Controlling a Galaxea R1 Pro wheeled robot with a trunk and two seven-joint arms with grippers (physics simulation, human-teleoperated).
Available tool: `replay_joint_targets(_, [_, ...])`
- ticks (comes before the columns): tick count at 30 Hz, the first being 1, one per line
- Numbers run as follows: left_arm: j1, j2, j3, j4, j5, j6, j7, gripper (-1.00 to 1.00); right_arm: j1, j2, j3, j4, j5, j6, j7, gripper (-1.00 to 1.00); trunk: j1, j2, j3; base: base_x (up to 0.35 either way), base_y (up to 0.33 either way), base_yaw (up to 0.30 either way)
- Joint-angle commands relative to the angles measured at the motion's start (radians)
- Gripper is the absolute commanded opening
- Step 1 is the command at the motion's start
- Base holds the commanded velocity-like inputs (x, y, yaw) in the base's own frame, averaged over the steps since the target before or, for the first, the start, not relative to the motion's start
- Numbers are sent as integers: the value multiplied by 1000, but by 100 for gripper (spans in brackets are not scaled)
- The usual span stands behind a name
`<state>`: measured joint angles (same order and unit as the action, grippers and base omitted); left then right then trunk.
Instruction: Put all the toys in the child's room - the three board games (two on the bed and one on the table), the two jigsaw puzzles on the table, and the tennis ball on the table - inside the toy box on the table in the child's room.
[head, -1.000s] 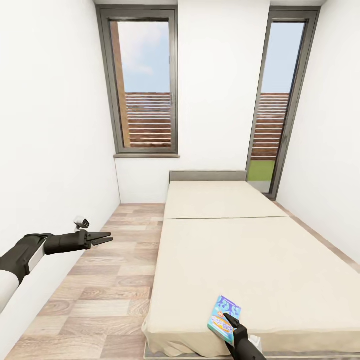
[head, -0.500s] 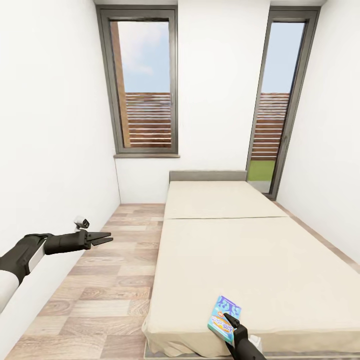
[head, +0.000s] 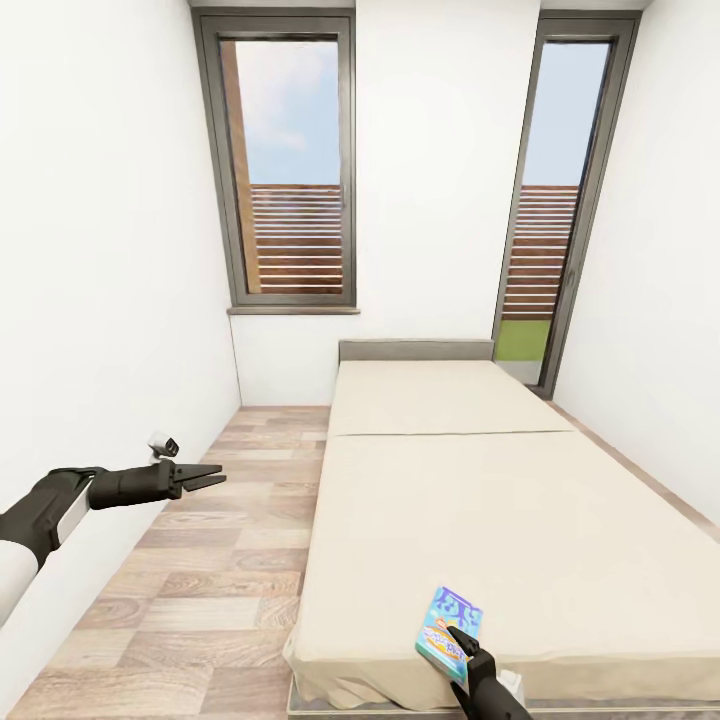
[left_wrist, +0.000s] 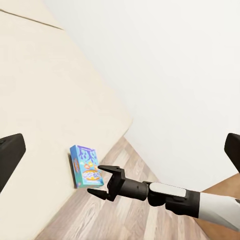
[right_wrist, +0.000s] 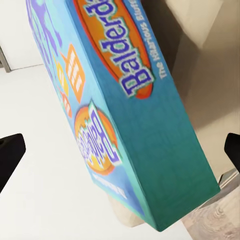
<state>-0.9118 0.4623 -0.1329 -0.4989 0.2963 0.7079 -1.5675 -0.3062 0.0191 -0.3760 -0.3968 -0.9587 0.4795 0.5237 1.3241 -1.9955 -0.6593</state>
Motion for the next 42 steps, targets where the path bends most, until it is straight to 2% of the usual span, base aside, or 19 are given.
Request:
replay_joint_targets(1, [-1, 2, -7, 0, 5, 11, -3, 100, -1, 1, -6, -1, -5, 8, -1, 100, 0, -1, -1, 0, 0, 0])
replay_joint_targets(42, [-1, 1, -7, 0, 6, 10, -3, 100, -1, 1, -4, -6, -5, 8, -1, 100, 0, -1, -1, 6, 0, 0])
